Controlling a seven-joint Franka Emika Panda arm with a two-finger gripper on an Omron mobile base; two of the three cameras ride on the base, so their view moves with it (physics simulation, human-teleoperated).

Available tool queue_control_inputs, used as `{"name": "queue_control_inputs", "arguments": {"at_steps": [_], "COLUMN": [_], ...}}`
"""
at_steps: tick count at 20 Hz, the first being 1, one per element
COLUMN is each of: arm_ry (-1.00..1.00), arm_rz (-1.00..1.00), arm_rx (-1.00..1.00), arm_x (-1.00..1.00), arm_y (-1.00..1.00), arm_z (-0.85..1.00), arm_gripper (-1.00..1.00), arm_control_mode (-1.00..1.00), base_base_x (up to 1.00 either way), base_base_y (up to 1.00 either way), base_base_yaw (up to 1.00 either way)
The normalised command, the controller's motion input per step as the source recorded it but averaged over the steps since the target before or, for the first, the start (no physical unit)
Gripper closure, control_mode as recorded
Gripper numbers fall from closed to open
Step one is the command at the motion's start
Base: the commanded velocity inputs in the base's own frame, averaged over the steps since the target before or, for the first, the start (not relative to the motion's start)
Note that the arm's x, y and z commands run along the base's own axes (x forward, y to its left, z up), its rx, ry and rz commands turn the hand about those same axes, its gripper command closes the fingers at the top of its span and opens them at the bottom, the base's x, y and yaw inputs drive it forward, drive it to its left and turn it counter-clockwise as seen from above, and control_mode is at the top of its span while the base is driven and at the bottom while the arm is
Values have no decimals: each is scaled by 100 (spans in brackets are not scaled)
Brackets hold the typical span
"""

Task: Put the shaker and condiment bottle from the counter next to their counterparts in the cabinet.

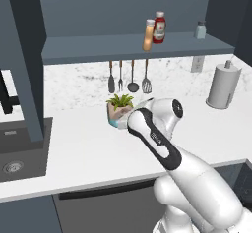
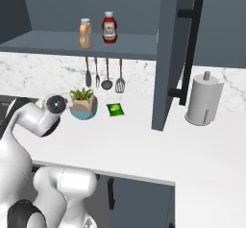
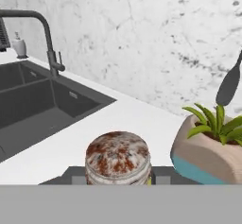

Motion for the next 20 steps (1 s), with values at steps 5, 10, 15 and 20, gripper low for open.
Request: {"name": "queue_control_inputs", "arguments": {"at_steps": [5, 10, 15, 20], "arm_ry": [0, 0, -1, -5], "arm_rz": [-35, -38, -35, -32], "arm_rx": [-4, 0, 1, 0], "arm_x": [0, 0, 0, 0], "arm_y": [-4, -29, -49, -53], "arm_z": [54, 51, 47, 53], "arm_gripper": [100, 100, 100, 100], "arm_control_mode": [-100, -100, -100, -100], "base_base_x": [0, 0, 0, 0], "base_base_y": [0, 0, 0, 0], "base_base_yaw": [0, 0, 0, 0]}}
